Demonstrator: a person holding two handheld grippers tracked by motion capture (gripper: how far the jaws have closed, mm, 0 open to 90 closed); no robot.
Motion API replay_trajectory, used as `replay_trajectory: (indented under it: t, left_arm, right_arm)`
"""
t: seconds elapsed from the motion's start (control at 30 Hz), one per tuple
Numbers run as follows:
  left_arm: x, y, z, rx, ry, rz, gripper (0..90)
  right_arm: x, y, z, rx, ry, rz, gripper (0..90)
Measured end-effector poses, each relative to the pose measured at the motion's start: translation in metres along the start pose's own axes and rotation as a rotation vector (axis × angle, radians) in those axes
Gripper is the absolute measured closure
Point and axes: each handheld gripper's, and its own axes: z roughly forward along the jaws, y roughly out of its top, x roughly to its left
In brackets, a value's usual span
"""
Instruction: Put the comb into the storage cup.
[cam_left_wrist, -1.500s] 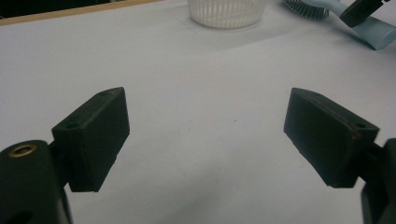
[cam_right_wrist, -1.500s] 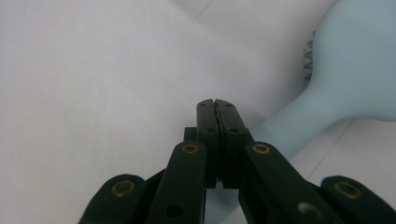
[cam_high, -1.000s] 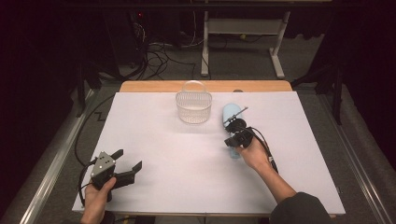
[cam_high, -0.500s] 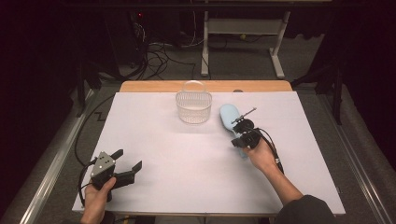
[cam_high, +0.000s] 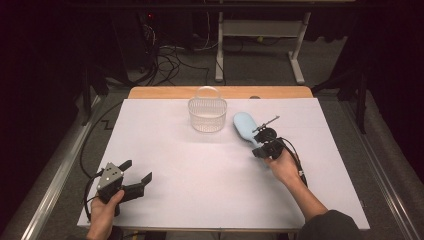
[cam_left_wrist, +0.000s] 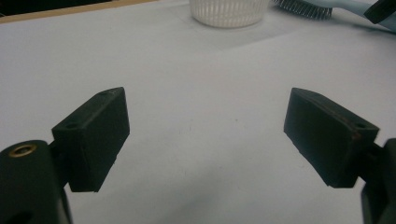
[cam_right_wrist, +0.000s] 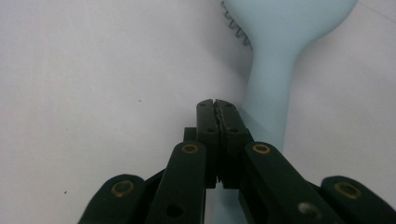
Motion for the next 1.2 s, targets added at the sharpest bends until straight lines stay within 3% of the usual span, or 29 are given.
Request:
replay_trajectory:
  t: [0.7, 0.93, 1.1, 1.2]
  left_arm:
    - [0.001, 0.000, 0.001, 0.003, -0.001, -0.003, 15.3]
    - [0.000, 0.000, 0.001, 0.004, -0.002, -0.002, 15.4]
    - [0.000, 0.000, 0.001, 0.004, -0.001, -0.002, 15.4]
    - [0.000, 0.000, 0.001, 0.005, 0.000, -0.002, 15.4]
  right_arm:
    - [-0.014, -0.007, -0.005, -0.015, -0.019, 0.047, 88.7]
    - [-0.016, -0.008, -0.013, -0.061, 0.005, 0.051, 86.1]
    - [-0.017, -0.007, -0.019, -0.102, 0.005, 0.057, 81.2]
    - [-0.020, -0.004, -0.022, -0.116, -0.005, 0.068, 73.1]
